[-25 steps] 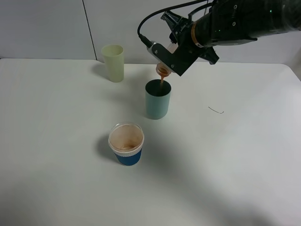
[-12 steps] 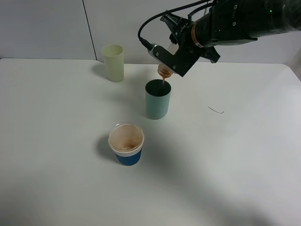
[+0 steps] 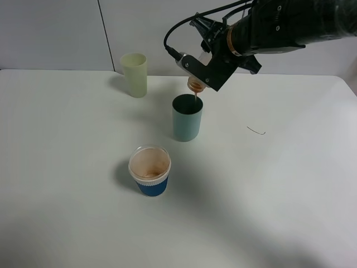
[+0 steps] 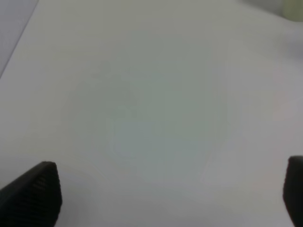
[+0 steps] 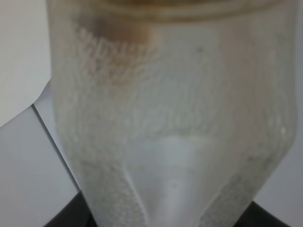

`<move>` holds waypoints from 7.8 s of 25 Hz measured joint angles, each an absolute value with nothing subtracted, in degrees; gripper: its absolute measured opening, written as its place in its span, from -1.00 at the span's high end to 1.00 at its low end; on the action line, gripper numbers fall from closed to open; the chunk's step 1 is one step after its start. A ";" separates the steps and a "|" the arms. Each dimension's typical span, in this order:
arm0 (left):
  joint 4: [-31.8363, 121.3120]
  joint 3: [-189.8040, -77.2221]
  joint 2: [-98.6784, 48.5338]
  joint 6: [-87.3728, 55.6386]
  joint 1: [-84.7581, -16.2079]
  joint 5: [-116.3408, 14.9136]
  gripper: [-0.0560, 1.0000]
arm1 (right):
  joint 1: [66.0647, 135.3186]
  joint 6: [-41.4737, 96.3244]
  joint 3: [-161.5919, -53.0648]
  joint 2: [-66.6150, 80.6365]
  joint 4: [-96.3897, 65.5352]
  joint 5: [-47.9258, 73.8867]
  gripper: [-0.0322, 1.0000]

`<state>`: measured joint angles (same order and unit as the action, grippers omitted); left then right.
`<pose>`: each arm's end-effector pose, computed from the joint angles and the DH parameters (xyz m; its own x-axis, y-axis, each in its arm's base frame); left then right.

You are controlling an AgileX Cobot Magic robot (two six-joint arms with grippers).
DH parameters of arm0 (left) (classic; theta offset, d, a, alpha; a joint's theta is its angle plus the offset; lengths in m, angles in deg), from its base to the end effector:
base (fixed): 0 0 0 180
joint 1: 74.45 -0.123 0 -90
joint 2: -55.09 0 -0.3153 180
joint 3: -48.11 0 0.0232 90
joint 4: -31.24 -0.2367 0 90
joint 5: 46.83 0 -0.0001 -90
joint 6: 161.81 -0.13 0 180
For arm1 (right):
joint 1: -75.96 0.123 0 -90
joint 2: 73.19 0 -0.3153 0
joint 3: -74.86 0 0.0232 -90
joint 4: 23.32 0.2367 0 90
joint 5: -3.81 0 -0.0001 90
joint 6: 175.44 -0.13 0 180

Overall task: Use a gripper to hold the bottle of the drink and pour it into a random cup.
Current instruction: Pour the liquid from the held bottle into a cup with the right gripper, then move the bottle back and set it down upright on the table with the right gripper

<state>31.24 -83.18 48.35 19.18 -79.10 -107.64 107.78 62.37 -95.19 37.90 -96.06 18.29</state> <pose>-0.0147 -0.0012 0.2557 -0.4395 -0.0531 -0.8967 -0.0887 0.9959 -0.0155 0.3827 0.2008 0.2418 0.5822 -0.5140 0.6300 -0.1542 -0.8306 -0.5351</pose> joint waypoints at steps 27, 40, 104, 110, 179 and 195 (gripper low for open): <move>31.24 -83.18 48.35 19.18 -79.10 -107.64 -0.87 | 108.88 62.58 -95.19 37.90 -95.84 18.32 0.22; 31.24 -83.18 48.35 19.18 -79.10 -107.64 -0.87 | 109.84 62.94 -95.19 37.90 -94.52 21.48 0.22; 31.24 -83.18 48.35 19.18 -79.10 -107.64 -0.87 | 112.90 68.17 -100.04 39.32 -102.60 20.89 0.22; 31.24 -83.18 48.35 19.18 -79.10 -107.64 -0.87 | 112.90 69.25 -100.04 39.32 -102.64 20.89 0.22; 31.24 -83.18 48.35 19.13 -79.10 -107.64 -0.87 | 82.41 6.71 -59.73 31.09 -43.96 -23.53 0.22; 31.24 -83.18 48.35 19.17 -79.10 -107.64 -0.87 | 80.86 6.80 -59.74 43.44 -43.51 -38.32 0.22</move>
